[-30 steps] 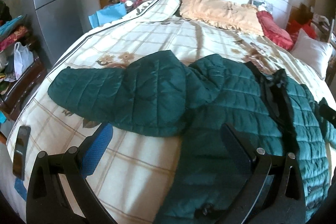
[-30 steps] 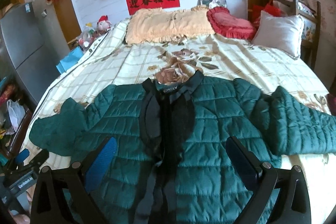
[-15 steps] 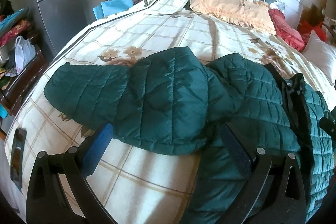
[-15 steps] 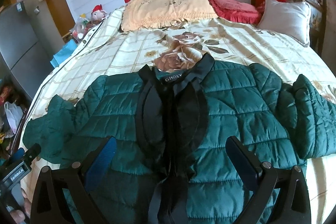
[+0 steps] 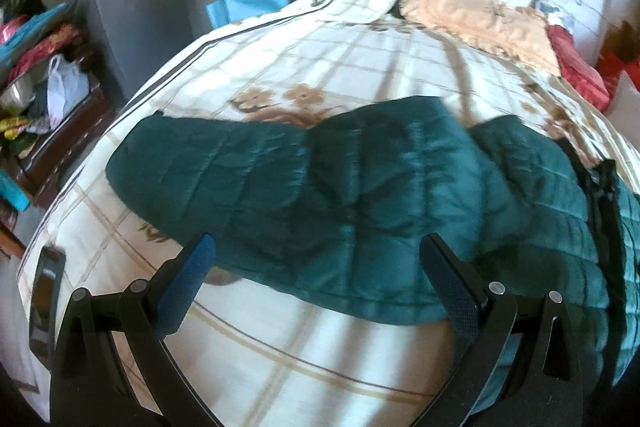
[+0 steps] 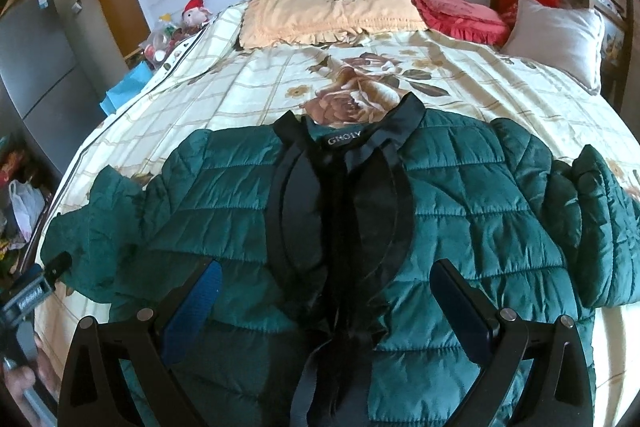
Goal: Fold large clothes
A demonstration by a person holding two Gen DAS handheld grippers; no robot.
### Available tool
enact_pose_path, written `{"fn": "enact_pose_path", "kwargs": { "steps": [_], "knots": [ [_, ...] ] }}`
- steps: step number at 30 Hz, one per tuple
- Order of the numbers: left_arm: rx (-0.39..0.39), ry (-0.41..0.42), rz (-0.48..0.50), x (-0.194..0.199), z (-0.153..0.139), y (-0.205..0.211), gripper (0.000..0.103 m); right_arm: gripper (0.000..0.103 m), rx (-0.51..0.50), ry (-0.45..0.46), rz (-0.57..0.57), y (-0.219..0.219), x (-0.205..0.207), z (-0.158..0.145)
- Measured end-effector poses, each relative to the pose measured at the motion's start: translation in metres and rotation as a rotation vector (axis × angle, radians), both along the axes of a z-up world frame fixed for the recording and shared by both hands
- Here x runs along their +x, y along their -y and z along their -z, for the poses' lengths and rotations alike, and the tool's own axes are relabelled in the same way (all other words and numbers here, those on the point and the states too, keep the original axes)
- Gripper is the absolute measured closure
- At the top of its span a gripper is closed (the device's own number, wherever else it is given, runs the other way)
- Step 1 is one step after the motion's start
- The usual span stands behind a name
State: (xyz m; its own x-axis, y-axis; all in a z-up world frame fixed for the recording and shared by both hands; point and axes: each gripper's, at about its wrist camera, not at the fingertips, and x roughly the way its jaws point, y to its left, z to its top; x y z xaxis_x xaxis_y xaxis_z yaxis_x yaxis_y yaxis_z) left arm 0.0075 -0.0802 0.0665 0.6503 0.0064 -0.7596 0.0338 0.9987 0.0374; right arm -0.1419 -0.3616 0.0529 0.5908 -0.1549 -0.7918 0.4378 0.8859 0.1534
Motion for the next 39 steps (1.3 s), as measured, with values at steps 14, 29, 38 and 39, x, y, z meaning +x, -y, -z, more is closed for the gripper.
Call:
{"fn": "enact_pose_path", "kwargs": {
  "steps": [14, 29, 38, 39],
  "knots": [
    [-0.123, -0.062, -0.361, 0.063, 0.024, -0.143, 0.000, 0.000, 0.018, -0.023, -0.013, -0.002, 0.000, 0.007],
    [-0.214, -0.049, -0.463, 0.106, 0.053, -0.202, 0.026, 0.000, 0.024, -0.042, -0.033, -0.007, -0.002, 0.005],
    [-0.217, -0.005, -0.360, 0.099, 0.026, -0.189, 0.087, 0.000, 0.028, -0.038, -0.031, -0.010, -0.009, 0.002],
    [-0.217, 0.008, -0.345, 0.094, 0.019, -0.184, 0.087, 0.000, 0.025, -0.036, -0.032, -0.010, -0.010, 0.000]
  ]
}}
